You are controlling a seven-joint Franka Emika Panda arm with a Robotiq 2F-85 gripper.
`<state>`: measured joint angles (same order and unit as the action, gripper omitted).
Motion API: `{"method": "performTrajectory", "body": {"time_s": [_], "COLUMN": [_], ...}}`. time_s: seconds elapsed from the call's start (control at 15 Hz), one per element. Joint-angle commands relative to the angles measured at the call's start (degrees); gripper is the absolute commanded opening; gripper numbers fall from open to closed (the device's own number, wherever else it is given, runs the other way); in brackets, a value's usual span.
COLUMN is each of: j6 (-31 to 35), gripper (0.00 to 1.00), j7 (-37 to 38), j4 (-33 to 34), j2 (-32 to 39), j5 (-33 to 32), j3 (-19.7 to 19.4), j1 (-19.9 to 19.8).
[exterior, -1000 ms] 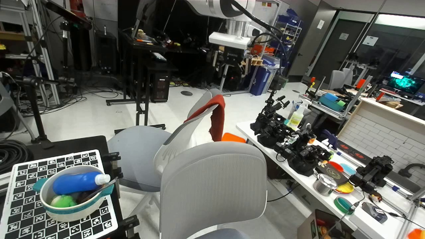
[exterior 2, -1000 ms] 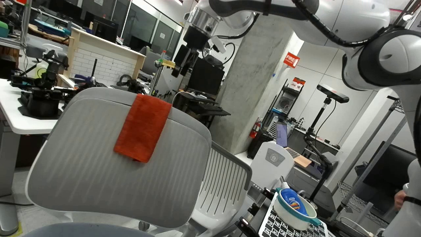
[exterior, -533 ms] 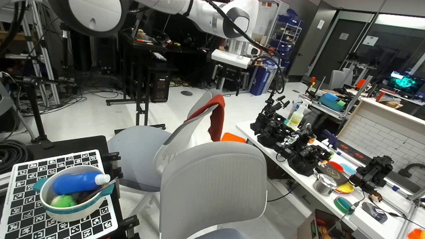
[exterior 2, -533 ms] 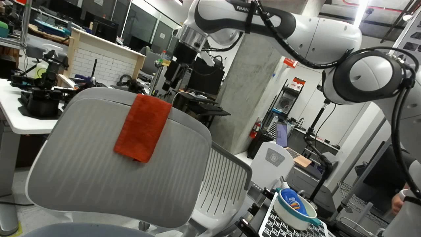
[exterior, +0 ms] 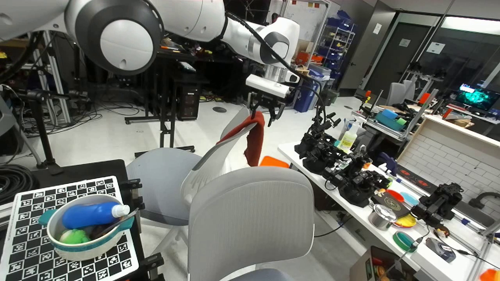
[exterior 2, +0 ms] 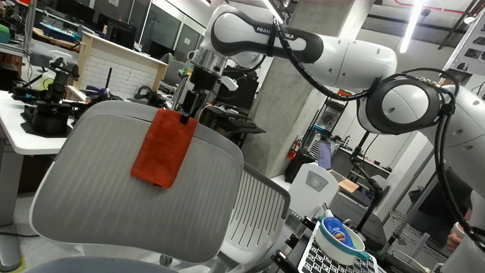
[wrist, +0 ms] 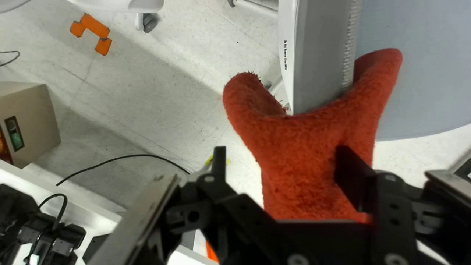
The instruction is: Move the orange towel to the backrest of the left chair, then move it to the backrest of the right chair
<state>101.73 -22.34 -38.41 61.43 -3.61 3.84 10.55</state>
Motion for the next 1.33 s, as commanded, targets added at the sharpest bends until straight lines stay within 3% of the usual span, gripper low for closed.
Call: {"method": "performTrajectory", "body": {"time_s": [0.0, 0.4, 1.27], "j6": [-2.9, -5.9, -5.7], "gripper": [0.44, 0.02, 0.03], "j7": [-1.7, -1.7, -1.1], "j4": [5.1, 5.9, 7.3], "j2": [3.2, 0.9, -8.3], "j5": [0.2, -0.2, -4.4], "j3": [0.2, 0.0, -1.0], "j1": [-0.4, 1.2, 4.9]}}
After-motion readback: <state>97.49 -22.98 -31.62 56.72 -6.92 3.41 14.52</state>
